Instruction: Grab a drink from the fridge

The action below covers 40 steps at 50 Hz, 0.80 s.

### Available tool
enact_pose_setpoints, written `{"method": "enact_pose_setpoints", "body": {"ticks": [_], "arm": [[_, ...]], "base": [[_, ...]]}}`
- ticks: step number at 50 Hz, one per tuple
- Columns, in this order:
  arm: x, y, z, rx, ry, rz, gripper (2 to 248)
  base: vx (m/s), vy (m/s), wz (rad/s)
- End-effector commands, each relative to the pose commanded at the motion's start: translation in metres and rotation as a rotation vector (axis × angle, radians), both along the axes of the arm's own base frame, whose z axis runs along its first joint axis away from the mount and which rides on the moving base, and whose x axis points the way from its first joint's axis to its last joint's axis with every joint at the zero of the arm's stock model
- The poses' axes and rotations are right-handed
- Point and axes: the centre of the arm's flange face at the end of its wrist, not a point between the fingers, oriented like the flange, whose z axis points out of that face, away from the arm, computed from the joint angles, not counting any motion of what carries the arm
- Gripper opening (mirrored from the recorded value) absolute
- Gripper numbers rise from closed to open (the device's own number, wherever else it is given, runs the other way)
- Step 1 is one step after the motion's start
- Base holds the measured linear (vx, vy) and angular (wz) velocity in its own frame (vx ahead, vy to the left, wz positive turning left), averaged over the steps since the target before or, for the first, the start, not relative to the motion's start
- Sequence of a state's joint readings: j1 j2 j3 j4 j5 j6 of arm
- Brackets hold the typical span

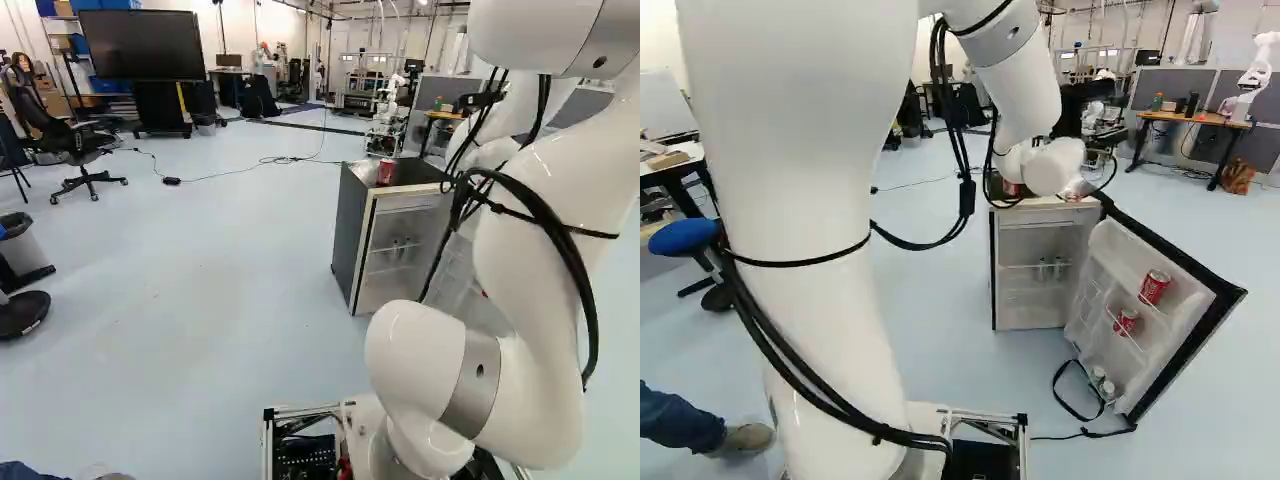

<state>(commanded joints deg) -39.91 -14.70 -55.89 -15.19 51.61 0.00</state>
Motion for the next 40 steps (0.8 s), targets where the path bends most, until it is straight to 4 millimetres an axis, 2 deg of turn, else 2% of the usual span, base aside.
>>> {"method": "enact_pose_setpoints", "body": {"ticks": [40], "arm": [[-0.024,-0.07,-0.012,0.085,0.068,-0.165,247]], "base": [[0.0,0.0,0.0]]}}
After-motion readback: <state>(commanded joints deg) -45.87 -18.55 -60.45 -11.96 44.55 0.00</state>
